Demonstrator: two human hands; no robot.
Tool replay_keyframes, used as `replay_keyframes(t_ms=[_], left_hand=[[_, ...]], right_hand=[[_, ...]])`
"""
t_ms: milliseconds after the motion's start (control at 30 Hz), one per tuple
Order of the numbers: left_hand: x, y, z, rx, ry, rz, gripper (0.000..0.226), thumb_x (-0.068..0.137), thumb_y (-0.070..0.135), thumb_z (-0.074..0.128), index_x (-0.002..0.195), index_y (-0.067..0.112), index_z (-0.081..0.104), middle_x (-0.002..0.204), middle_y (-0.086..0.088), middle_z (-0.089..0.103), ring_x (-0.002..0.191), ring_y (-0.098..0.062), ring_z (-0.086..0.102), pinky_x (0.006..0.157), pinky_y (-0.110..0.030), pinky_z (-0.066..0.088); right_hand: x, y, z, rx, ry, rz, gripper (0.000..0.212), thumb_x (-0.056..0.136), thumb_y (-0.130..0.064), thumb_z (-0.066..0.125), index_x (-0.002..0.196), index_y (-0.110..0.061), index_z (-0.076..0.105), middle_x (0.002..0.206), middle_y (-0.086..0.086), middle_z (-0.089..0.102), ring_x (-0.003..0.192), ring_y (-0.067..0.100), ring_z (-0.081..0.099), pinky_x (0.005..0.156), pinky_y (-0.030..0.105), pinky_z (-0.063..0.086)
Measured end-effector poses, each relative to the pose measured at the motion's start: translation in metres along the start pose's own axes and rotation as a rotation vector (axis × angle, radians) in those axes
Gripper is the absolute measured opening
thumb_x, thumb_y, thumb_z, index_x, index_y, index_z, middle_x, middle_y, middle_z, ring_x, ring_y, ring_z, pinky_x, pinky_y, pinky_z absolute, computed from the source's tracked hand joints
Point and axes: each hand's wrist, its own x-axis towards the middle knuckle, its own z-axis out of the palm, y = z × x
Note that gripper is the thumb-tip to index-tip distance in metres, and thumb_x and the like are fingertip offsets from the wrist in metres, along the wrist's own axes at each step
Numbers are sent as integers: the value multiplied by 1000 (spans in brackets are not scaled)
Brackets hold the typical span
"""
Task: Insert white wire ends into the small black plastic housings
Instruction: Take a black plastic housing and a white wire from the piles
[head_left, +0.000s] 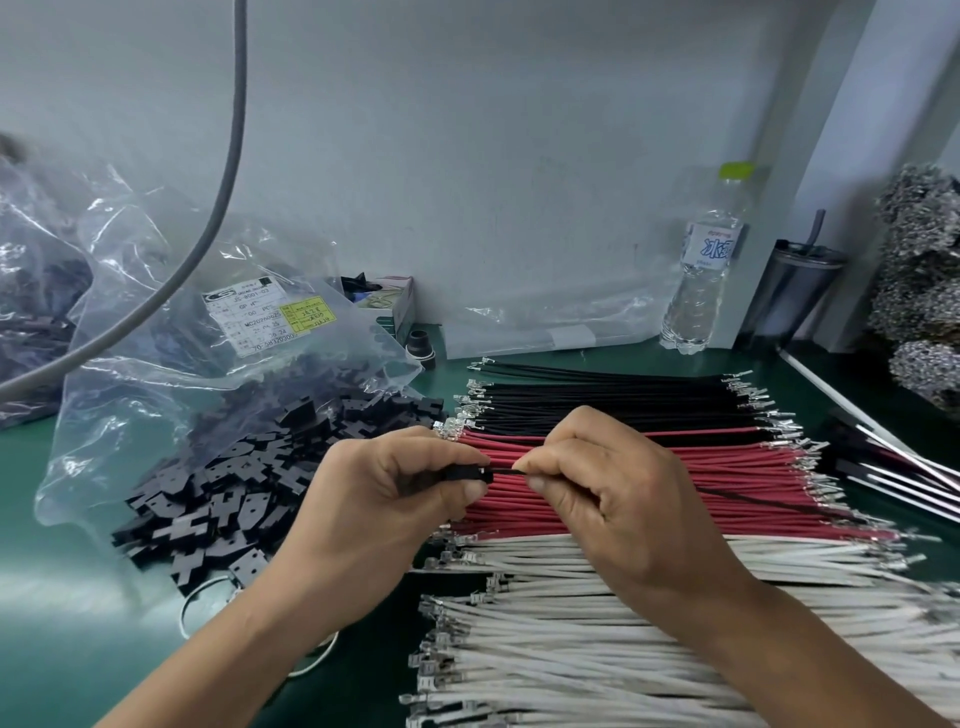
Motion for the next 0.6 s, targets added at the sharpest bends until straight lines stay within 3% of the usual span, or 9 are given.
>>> replay_keyframes(t_ms=[167, 367, 433, 500, 600], left_hand=[[0, 1, 0, 198, 6, 39, 21, 81, 11, 84, 93, 28, 83, 82, 4, 73, 74, -16, 69, 67, -27, 57], [-3, 4, 3, 207, -12, 71, 24, 83, 10, 82, 94, 31, 83, 83, 10, 73, 74, -13, 70, 63, -16, 53], [-4, 4, 3, 157, -9, 57, 25, 83, 11, 82, 93, 33, 82, 81, 8, 74, 72, -14, 71, 63, -15, 53], [-2, 5, 4, 32, -9, 18, 22, 82, 17, 80, 95, 34, 82, 81, 2, 77, 68, -17, 72, 65, -24, 59], [2, 5, 4, -176, 71, -47, 22, 77, 22, 79, 97, 30, 82, 81, -7, 79, 62, -19, 72, 59, -23, 58]], right_hand=[[-1, -3, 3, 5, -1, 7, 15, 95, -18, 63, 93, -10, 75, 90, -6, 62, 80, 10, 61, 69, 30, 53], [-3, -6, 9, 18, 13, 12, 12, 94, -16, 63, 93, -12, 74, 90, -7, 60, 80, 9, 60, 69, 28, 52], [-1, -5, 6, -14, 16, -14, 13, 96, -17, 63, 94, -11, 74, 89, -6, 60, 79, 10, 59, 67, 29, 52], [5, -4, 2, -98, 39, -57, 13, 98, -17, 64, 96, -9, 75, 89, -4, 61, 79, 13, 59, 66, 32, 53], [13, 2, -11, -336, 186, -116, 10, 95, -13, 70, 101, -8, 77, 91, 2, 64, 84, 19, 56, 70, 31, 49]])
